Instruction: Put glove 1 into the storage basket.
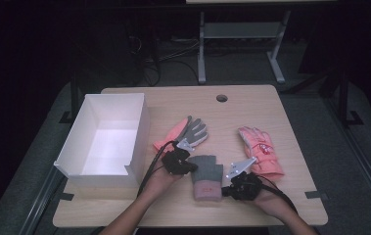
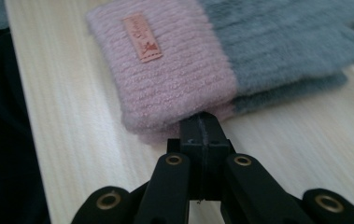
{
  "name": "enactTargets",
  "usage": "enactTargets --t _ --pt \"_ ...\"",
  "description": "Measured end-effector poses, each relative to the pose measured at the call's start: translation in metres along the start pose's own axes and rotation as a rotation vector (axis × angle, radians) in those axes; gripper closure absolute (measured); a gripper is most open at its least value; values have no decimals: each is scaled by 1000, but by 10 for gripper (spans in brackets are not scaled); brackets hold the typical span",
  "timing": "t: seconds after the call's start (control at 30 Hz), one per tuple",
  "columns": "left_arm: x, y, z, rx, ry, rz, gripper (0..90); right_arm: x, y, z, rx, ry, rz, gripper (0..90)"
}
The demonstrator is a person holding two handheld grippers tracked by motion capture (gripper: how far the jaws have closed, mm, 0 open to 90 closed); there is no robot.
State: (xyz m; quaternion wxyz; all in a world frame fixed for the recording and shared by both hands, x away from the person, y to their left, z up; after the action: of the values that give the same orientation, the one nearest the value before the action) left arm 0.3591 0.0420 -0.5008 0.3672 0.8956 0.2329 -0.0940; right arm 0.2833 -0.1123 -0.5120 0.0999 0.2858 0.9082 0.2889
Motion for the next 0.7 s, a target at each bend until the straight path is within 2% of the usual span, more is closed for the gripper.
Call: enactTargets --t 0.23,0.27,0.33,0.37,0.4,0.43,0.53,0.7 --pt "1 6 4 -1 -16 4 897 16 7 4 -14 48 -20 900" --pt "2 6 4 8 -17 15 897 18 9 5 -16 54 -20 900" --pt "0 9 6 -11 -25 0 897 21 11 7 -23 61 -28 900" --pt "0 10 7 -7 -27 5 897 24 12 8 -23 66 -25 900" --pt "0 9 6 11 -30 18 897 25 14 10 -27 67 -41 900" --pt "-1 10 7 5 -31 9 897 28 15 11 -29 71 -47 900" --pt "-2 10 5 25 -36 26 897 35 21 16 -35 80 -67 900" --pt "-5 11 7 18 -48 31 897 45 31 24 -51 94 -93 900"
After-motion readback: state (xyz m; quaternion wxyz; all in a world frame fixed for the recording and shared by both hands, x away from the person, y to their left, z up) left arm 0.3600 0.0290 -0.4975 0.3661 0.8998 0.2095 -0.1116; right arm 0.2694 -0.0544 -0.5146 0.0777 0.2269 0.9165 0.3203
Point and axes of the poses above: each handheld gripper's, and its own axes: z roughly forward along the jaws, y roughly out of its top, x roughly to its left, the point moved 7 cm from there along z, roughly forward along the jaws, and after that the axes turned 13 degrees about -y, right-handed, at the moved point
